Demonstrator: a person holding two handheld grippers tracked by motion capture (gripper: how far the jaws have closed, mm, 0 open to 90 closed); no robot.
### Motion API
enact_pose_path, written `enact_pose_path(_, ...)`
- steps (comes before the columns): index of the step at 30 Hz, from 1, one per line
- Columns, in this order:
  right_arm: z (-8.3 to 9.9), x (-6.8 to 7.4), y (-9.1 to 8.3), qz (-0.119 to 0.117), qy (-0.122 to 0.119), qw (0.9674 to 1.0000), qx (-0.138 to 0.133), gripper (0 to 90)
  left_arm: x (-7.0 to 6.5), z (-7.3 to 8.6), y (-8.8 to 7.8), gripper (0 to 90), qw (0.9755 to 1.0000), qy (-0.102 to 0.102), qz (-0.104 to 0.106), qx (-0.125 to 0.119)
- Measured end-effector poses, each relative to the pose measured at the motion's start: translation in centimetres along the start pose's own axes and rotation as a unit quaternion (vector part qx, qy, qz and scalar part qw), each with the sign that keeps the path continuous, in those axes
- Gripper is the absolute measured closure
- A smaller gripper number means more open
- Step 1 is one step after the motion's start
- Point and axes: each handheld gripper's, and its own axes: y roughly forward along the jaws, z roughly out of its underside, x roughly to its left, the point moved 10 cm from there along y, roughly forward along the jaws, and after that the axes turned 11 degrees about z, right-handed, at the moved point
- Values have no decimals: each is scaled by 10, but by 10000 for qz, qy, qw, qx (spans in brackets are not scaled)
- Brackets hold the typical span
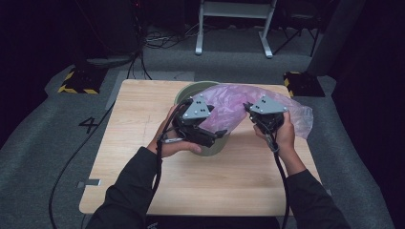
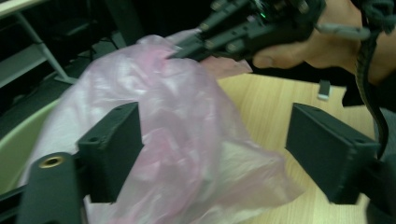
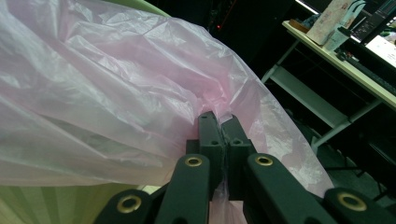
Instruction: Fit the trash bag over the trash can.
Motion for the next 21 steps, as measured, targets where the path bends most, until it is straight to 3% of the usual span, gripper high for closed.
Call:
enact_pose_path(1,0,0,0,0,0,10000,0,895,0,1,2,231,10000,39,-1,66)
enact_pose_path(2,-1,1,-1,-31,0,10000,-42,895,2,3,8,325,9995,70,-132,268)
enact_pose_path(4,-2,2,-2,-61,-6,10000,-77,894,7,6,13,409,9989,83,-227,408)
enact_pose_path(8,-4,3,-4,-112,26,9998,-139,894,16,11,15,542,9975,28,-399,577)
enact_pose_path(11,-6,4,-9,-172,66,9996,-227,894,28,16,14,706,9955,21,-618,717)
enact_pose_path(15,-8,6,-11,-215,32,9994,-259,894,38,23,14,779,9931,-16,-749,900)
enact_pose_path(17,-8,9,-12,-283,-1,9992,-264,894,45,31,16,786,9905,-138,-819,1095)
enact_pose_path(21,-8,12,-12,-342,-118,9991,-227,894,51,38,18,756,9881,-245,-844,1264)
